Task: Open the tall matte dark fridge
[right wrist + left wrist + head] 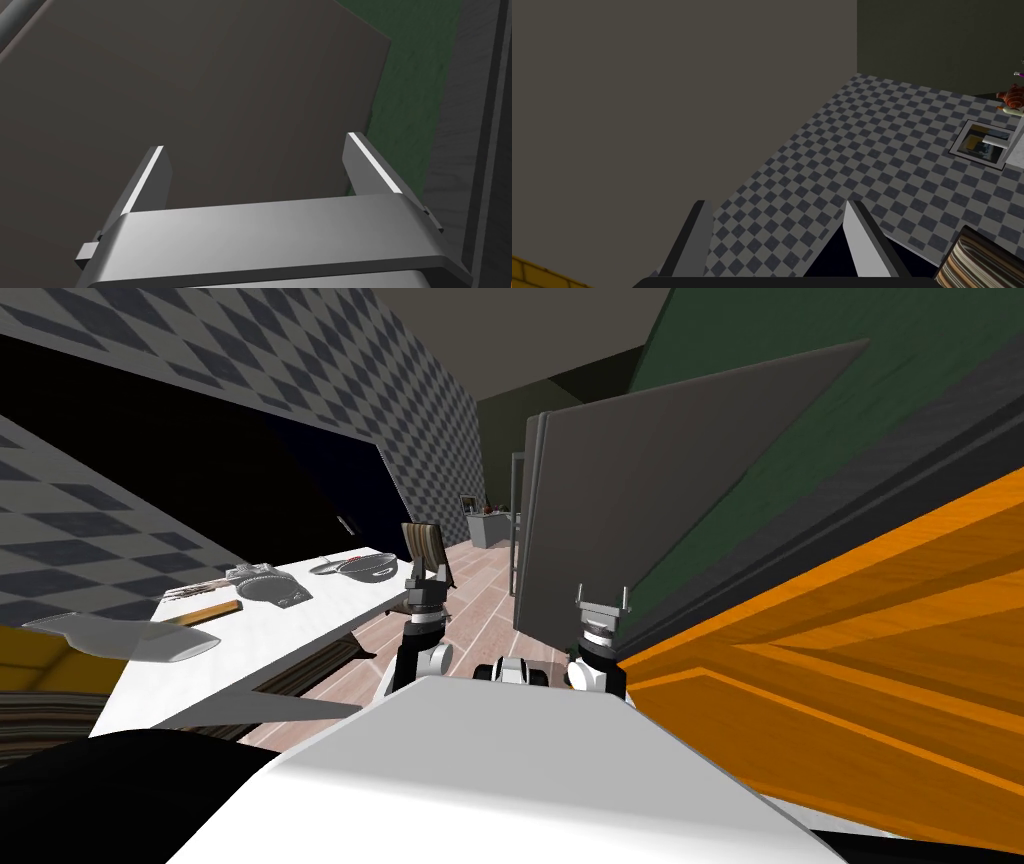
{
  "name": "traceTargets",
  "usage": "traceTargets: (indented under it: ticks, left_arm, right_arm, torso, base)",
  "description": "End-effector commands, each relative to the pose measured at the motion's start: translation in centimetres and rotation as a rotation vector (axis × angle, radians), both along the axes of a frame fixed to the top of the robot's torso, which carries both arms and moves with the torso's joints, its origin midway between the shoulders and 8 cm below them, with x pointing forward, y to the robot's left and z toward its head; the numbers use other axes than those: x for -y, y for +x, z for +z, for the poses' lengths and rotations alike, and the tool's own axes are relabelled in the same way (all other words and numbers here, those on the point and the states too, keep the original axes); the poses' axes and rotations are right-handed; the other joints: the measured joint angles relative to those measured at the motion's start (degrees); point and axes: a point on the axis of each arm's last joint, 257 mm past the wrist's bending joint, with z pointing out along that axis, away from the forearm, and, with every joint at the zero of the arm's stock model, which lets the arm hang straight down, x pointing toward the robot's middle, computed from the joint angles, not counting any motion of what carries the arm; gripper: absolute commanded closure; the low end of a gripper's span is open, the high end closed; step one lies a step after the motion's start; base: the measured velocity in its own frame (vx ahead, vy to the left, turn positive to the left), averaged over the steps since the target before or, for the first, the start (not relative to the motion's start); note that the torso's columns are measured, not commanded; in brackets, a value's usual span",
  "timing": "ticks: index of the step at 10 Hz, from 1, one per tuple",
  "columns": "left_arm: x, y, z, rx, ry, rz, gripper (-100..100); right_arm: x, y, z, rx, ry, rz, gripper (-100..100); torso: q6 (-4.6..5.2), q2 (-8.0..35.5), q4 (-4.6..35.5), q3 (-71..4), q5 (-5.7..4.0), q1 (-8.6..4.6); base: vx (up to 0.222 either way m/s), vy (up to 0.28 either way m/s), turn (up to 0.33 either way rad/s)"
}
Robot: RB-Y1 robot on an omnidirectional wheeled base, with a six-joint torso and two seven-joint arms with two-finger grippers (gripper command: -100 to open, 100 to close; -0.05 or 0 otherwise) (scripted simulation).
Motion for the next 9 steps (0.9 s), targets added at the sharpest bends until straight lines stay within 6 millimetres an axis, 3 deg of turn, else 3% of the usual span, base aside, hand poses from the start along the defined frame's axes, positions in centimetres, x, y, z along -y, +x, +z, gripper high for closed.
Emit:
traceTargets:
  ticks: [1,9]
  left_arm:
    - [0.0,0.0,0.0,0.0,0.0,0.0,0]
    - [0.0,0.0,0.0,0.0,0.0,0.0,0]
  right_arm:
    - [0.4,0.1,-0.7,0.01,0.111,0.073,-100]
    - [1.5,0.6,-3.0,0.041,0.404,0.248,-100]
  torso:
    - [-0.02,0.0,0.0,0.01,0.01,0.04]
    - [-0.03,-0.01,0.01,0.01,-0.01,0.0]
  base:
    - [0.044,0.01,0.046]
    - [0.045,0.011,0.058]
